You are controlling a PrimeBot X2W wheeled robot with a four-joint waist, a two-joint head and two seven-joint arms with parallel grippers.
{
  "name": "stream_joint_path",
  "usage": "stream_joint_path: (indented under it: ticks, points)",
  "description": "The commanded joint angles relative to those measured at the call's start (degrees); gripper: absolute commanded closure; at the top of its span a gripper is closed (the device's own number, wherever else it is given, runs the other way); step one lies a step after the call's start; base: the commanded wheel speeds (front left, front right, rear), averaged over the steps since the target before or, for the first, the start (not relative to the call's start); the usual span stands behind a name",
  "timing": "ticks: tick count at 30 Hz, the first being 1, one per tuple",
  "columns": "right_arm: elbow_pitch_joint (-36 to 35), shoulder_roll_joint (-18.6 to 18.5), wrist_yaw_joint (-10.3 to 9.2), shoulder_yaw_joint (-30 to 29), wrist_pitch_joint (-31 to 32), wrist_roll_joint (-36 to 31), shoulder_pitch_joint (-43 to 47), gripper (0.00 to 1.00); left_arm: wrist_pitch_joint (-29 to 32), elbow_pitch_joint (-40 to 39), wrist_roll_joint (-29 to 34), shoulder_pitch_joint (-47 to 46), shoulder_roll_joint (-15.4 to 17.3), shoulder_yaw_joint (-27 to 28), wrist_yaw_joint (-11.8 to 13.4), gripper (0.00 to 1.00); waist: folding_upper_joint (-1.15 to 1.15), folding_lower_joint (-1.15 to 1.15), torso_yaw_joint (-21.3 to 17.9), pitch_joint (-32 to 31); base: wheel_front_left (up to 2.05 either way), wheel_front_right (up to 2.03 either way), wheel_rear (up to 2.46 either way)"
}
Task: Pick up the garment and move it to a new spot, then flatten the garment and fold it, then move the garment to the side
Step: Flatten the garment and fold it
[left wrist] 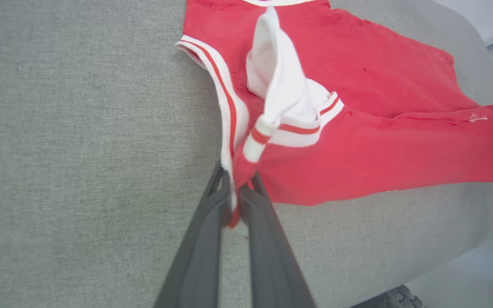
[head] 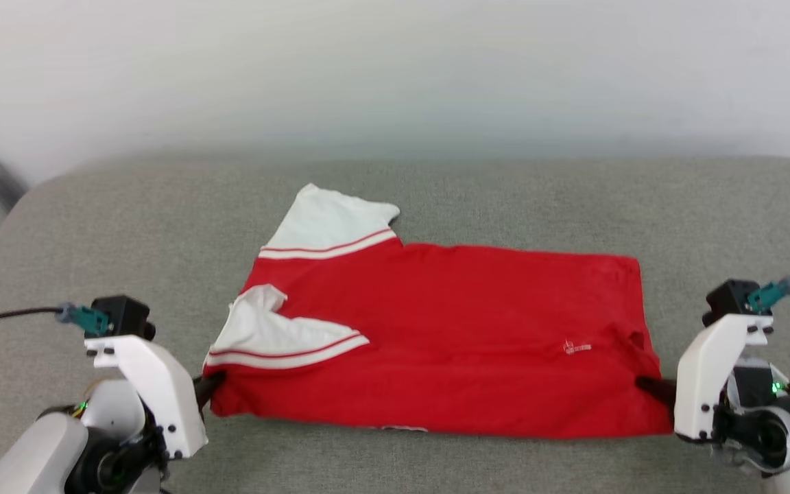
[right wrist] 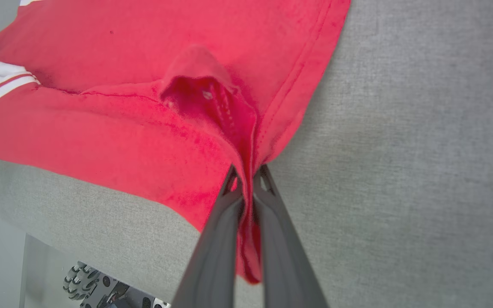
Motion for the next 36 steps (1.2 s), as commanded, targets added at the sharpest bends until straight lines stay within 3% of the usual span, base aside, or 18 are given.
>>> stream_joint_path:
  ticks: [1,6,7,8,9,10,17,24,30,36]
  points:
    - [-0.65,0.17,-0.03,-0.56,0.6,-0.34,1.71,1.0,0.27,-0.36,-0.45,1.57,0.55,0.26,0.54,1.0,0.0,0.0,0.21,-1.65,0.0,0.0,0.0]
    - [-1.7,1.57,-0.03,-1.78,0.77,-1.52,5.61,1.0,1.13,-0.55,-1.91,6.0,0.34,-0.22,2.21,1.0,0.0,0.0,-0.24,-1.41,0.0,0.0,0.0]
    - [-1.67,1.75,-0.03,-1.96,-0.13,-1.92,5.99,0.89,0.77,-0.46,-2.09,6.59,0.02,-0.21,2.32,1.0,0.0,0.0,-0.34,-1.17,0.0,0.0,0.0]
    - [-1.47,2.13,-0.03,-2.22,-0.97,-1.72,6.45,0.28,0.07,-0.16,-2.01,6.82,-0.15,0.02,2.63,1.0,0.0,0.0,-0.45,-0.86,0.0,0.0,0.0]
    - [-1.33,2.29,-0.03,-2.04,-2.05,-2.04,6.85,0.0,-0.38,0.24,-2.12,7.21,-0.64,0.05,2.7,0.56,0.0,0.0,-0.57,-0.55,0.0,0.0,0.0]
    - [-1.48,2.12,-0.03,-1.43,-3.42,-2.39,7.08,0.0,-1.12,0.51,-2.07,7.32,-1.22,0.09,2.58,0.0,0.0,0.0,-0.65,-0.25,0.0,0.0,0.0]
    - [-5.0,0.4,-0.03,0.63,-18.93,-4.94,7.0,0.0,-7.31,0.84,1.21,4.47,-0.99,1.72,1.82,0.0,0.0,0.0,-2.13,0.24,0.0,0.0,0.0]
    - [-10.36,1.46,-0.03,-1.67,-32.59,-11.33,7.25,0.0,-15.47,-0.43,6.3,-1.29,-1.31,4.37,3.78,0.0,0.0,0.0,-4.38,1.77,0.0,0.0,0.0]
    - [-16.59,3.75,-0.03,-2.49,-38.8,-14.94,4.61,0.0,-19.8,1.93,8.77,-10.5,-2.04,6.69,3.42,0.0,0.0,0.0,-7.2,8.88,0.0,0.0,0.0]
    - [-21.41,6.12,-0.03,-1.91,-42.28,-15.7,1.6,0.0,-18.24,7.08,9.69,-22.42,-1.52,6.9,1.32,0.0,0.0,0.0,-10.0,16.98,0.0,0.0,0.0]
